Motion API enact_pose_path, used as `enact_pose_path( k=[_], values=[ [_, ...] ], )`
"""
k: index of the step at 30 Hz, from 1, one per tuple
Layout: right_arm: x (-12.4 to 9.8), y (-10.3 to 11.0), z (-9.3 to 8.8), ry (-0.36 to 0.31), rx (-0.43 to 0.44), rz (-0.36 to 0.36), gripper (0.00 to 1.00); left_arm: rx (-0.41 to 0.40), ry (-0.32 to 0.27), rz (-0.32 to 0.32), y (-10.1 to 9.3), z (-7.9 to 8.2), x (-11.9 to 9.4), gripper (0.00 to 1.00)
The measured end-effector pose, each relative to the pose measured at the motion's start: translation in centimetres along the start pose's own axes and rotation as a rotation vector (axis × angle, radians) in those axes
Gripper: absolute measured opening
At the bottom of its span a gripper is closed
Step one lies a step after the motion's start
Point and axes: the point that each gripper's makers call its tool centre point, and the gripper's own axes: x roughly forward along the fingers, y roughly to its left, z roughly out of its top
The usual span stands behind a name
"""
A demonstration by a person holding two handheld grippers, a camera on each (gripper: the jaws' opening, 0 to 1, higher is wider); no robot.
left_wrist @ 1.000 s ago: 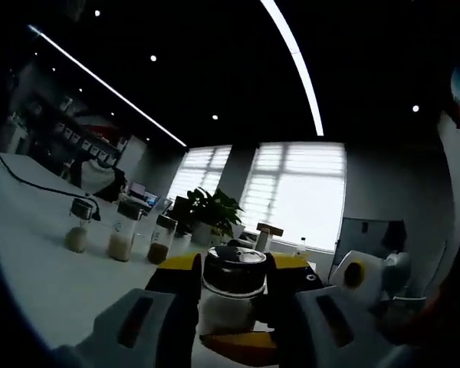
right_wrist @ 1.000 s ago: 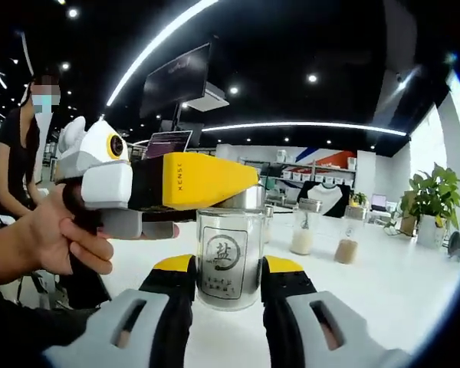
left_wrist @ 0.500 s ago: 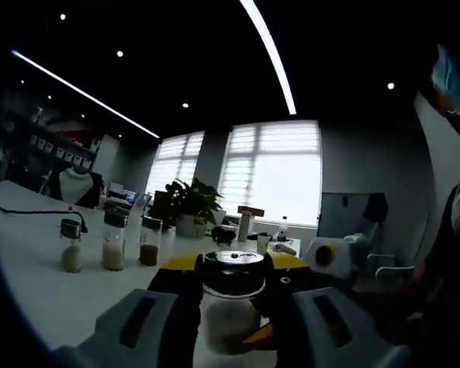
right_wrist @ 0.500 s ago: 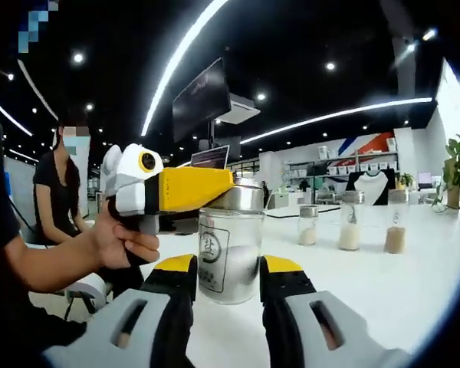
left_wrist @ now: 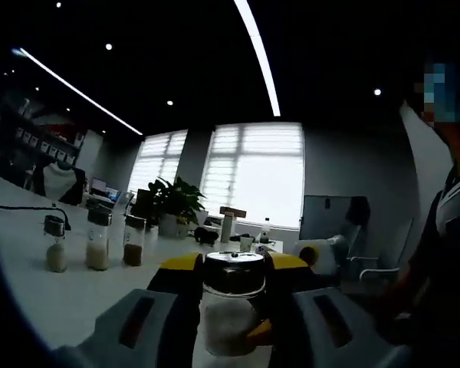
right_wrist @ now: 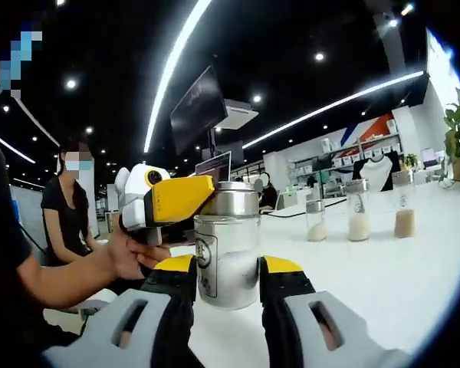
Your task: Rotate the seasoning bottle until the label or dispensing opening points toward the visible target arrow and the bottle remains upright within the marked orientation range
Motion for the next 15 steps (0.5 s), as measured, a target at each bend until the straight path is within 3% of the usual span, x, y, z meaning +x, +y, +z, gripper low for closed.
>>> enact_pose_path(
  k=[3,8,9,15],
  values=[
    [0.0,-0.1,0.1,0.001,-0.044,-0.036,0.30,0.010,-0.007,0.025,-0.2,0.1,-0.2,0.33],
    [0.2,-0.5,-0.2,-0.006,-0.102,-0.098,0.29,0.032,0.013,0.130,0.3,-0.3,-0.1,0.34],
    [0.4,-0.6,-0.4,0.002,-0.105,-0.104,0.29,0.027,0.035,0.171,0.6,-0.6,-0.3,0.34],
    [0.6,-1.1,-1.2,0.010,-0.087,-0.128,0.30,0.049,0.041,0.234,1.0,-1.3,-0.4,0.34]
  ],
)
